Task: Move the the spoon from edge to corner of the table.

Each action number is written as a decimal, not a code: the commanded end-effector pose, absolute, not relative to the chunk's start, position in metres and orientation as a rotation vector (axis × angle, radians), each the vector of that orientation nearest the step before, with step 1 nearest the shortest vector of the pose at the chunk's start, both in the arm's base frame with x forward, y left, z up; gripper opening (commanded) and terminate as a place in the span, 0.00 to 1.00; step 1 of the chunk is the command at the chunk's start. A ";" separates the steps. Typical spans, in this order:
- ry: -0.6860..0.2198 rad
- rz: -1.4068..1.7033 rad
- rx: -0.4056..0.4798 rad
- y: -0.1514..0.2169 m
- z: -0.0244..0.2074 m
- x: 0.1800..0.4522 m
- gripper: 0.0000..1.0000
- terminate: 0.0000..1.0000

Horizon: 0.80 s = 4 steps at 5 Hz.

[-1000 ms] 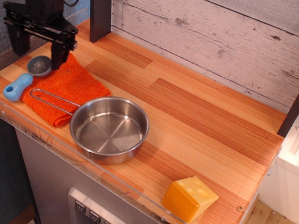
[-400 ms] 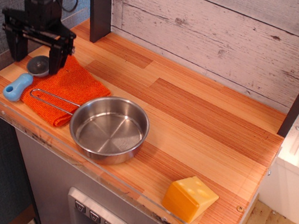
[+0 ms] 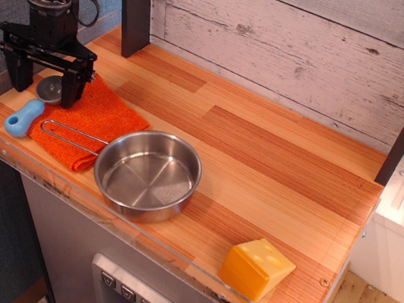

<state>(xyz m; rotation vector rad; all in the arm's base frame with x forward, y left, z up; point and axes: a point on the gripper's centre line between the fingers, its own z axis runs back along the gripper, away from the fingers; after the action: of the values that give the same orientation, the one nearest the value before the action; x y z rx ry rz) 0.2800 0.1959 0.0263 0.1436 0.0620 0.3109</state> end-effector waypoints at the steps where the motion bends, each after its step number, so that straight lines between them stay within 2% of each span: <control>1: 0.016 0.328 0.150 0.207 0.040 0.281 0.00 0.00; 2: -0.004 0.318 0.147 0.204 0.053 0.282 0.00 0.00; 3: -0.061 0.312 0.075 0.184 0.090 0.288 0.00 0.00; 4: -0.139 0.255 0.111 0.140 0.134 0.307 0.00 0.00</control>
<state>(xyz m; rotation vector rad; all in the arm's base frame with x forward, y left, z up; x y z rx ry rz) 0.3080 0.1377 0.1121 0.0801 -0.0699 0.2586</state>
